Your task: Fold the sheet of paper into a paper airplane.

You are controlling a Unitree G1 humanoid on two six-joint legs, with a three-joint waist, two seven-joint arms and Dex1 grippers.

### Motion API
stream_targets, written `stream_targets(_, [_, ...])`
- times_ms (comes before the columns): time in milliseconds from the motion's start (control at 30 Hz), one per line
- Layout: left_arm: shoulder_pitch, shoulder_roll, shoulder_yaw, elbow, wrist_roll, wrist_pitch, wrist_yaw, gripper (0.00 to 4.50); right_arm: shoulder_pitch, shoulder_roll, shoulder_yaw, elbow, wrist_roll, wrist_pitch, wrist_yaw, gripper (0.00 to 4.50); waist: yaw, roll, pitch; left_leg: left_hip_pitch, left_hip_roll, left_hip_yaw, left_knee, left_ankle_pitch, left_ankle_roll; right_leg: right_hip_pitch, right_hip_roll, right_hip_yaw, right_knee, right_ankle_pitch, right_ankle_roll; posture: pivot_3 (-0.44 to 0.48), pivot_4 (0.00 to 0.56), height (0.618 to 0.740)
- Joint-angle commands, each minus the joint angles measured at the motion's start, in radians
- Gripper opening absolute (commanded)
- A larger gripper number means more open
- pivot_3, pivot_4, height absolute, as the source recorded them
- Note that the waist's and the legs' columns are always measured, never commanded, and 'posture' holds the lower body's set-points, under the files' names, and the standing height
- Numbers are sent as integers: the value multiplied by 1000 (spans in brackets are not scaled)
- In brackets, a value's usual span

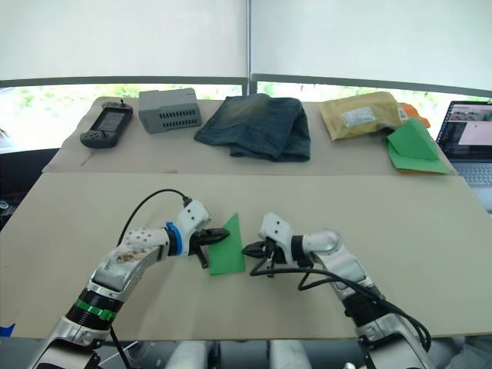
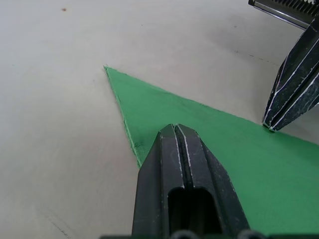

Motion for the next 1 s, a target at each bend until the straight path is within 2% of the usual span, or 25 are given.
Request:
stream_targets(33, [20,4,-30,45,29,18,0,0,36,-33,54,-61,-25,7,41,22,1,0,0,0,0,0,0,0,0,0,0,0,0,0,0,0,150,740])
stream_targets(300, [16,-1,-36,50,30,16,-2,0,66,-117,116,-198,-57,58,76,22,3,0,0,0,0,0,0,0,0,0,0,0,0,0,0,0,150,740])
stream_targets(533, [21,0,-31,44,27,18,-2,0,-41,-73,31,-229,-9,119,35,22,3,0,0,0,0,0,0,0,0,-1,0,0,0,0,0,0,150,740])
stream_targets(767, [14,-7,-19,58,25,12,4,0,-133,-1,42,-63,-40,74,-9,22,5,0,0,-1,0,0,0,0,0,-1,0,0,0,0,0,0,150,740])
stream_targets(1000, [-8,-42,1,78,11,28,11,0,-129,67,89,65,-85,25,-24,22,7,0,0,-1,-1,0,0,0,0,-1,-1,0,0,1,1,0,150,740])
